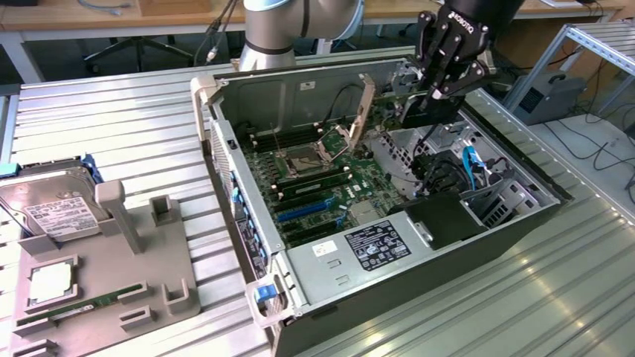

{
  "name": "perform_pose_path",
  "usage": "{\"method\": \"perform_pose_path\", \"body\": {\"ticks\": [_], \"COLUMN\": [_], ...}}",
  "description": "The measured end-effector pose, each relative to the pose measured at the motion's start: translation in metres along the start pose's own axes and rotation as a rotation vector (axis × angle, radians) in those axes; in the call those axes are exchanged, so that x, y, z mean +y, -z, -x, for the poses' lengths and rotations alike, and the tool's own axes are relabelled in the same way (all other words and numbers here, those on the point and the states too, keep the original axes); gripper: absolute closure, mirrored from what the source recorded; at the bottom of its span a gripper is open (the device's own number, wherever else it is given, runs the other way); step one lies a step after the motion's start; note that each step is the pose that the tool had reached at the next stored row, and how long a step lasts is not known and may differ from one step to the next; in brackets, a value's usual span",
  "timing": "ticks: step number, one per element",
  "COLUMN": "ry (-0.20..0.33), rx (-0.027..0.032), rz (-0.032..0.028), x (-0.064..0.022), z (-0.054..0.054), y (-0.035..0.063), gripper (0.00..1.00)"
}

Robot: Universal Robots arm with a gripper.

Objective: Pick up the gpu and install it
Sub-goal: 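Insert the gpu into the slot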

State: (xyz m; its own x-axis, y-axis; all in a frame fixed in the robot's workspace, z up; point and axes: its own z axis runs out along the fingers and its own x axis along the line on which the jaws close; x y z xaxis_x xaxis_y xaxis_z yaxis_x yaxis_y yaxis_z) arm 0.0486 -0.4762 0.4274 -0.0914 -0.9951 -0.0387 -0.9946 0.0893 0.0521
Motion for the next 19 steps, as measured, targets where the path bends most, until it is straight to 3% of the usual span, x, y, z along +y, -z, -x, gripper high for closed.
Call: {"method": "perform_pose_path", "body": {"ticks": [1,3,4,6,9,11,12,13,19], "ry": [-0.001,-0.013,-0.014,-0.013,-0.013,-0.013,-0.013,-0.013,-0.013], "rx": [0.0021,0.0017,0.0017,-0.0047,-0.0118,-0.0123,-0.0124,-0.0126,-0.0125], "rz": [0.0032,0.0028,0.0028,0.0034,0.0041,0.0042,0.0042,0.0042,0.0042], "x": [0.003,0.0373,0.038,0.0374,0.0371,0.0399,0.0551,0.0604,0.0609], "z": [0.0,-0.001,0.0,-0.001,-0.001,-0.002,-0.003,-0.004,-0.004], "y": [-0.0004,-0.0026,-0.0028,-0.0147,-0.0207,-0.0266,-0.0277,-0.0329,-0.0487], "gripper": [0.73,0.73,0.73,0.73,0.73,0.73,0.73,0.73,0.73]}}
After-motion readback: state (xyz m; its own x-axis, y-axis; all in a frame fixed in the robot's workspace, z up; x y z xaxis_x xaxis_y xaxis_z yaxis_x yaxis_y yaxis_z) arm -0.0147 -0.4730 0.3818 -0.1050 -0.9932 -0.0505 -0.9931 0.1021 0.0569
